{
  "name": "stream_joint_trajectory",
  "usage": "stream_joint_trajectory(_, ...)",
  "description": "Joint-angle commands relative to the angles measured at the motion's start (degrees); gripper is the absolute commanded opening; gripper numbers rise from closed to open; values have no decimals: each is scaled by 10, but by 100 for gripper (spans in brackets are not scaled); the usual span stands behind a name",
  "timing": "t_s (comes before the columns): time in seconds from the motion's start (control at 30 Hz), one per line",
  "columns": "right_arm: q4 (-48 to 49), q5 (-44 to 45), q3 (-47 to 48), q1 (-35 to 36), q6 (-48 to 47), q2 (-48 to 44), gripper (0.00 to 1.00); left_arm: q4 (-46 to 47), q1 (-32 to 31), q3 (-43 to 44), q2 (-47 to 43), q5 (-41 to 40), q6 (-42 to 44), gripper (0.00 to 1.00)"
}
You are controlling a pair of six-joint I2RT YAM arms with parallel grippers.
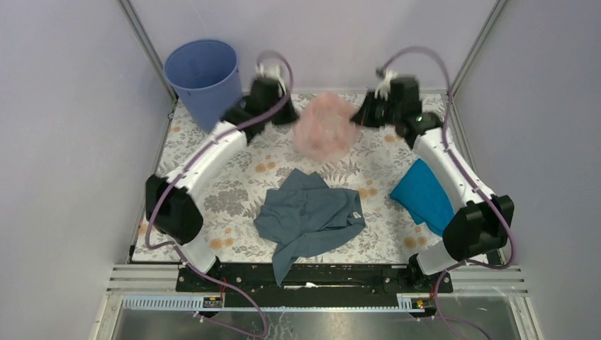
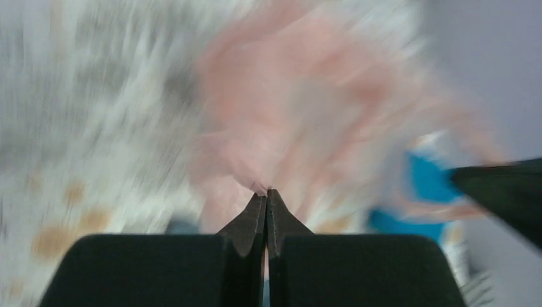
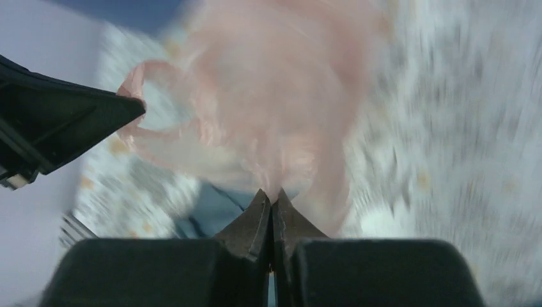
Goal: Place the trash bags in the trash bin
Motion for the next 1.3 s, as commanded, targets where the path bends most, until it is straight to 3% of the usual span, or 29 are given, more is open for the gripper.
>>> stream_joint_trajectory(0.0, -63, -41, 325, 1, -30, -28, 0, 37, 8, 327, -79, 101, 21, 0)
stream_joint_trajectory(0.07, -75, -72, 424, 8, -41, -44, 0, 69, 0, 378, -111, 135, 24, 0)
stream_joint_trajectory(0.13, -26, -82, 431, 28, -73, -93, 0, 130, -20, 335, -174, 106, 38, 0)
stream_joint_trajectory(0.23, 134, -108, 262, 32, -106, -204, 0, 242, -29, 143, -291, -13, 39, 0)
stream_joint_trajectory(0.33, 254, -50, 48, 31, -98, -273, 0, 222, -28, -12, -308, -110, 35, 0)
stream_joint_trajectory(0.37, 273, -13, -111, 32, -77, -259, 0, 181, -28, -128, -274, -94, 41, 0)
stream_joint_trajectory(0.5, 249, -57, -227, 33, -22, -148, 0, 176, -26, -262, -238, -76, 5, 0)
stream_joint_trajectory(0.57, 277, -66, -250, 36, 7, -148, 0, 185, -18, -271, -245, -58, 0, 0)
stream_joint_trajectory(0.63, 255, -52, -214, 36, 4, -159, 0, 175, -7, -229, -249, -43, 6, 0)
stream_joint_trajectory(0.87, 17, -30, 229, 37, -65, -153, 0, 112, -8, 194, -221, 58, 36, 0)
stream_joint_trajectory(0.97, 32, -39, 302, 37, -57, -186, 0, 185, -28, 221, -260, 82, 33, 0)
stream_joint_trajectory(1.03, 121, -65, 227, 37, -35, -250, 0, 256, -30, 137, -311, 71, 14, 0)
stream_joint_trajectory(1.1, 235, -94, 90, 37, -19, -307, 0, 310, -29, 20, -358, 27, -6, 0)
stream_joint_trajectory(1.17, 305, -83, -57, 37, 1, -336, 0, 288, -29, -74, -370, -6, -21, 0)
stream_joint_trajectory(1.27, 266, -45, -198, 37, -18, -287, 0, 207, -27, -184, -335, -60, -33, 0)
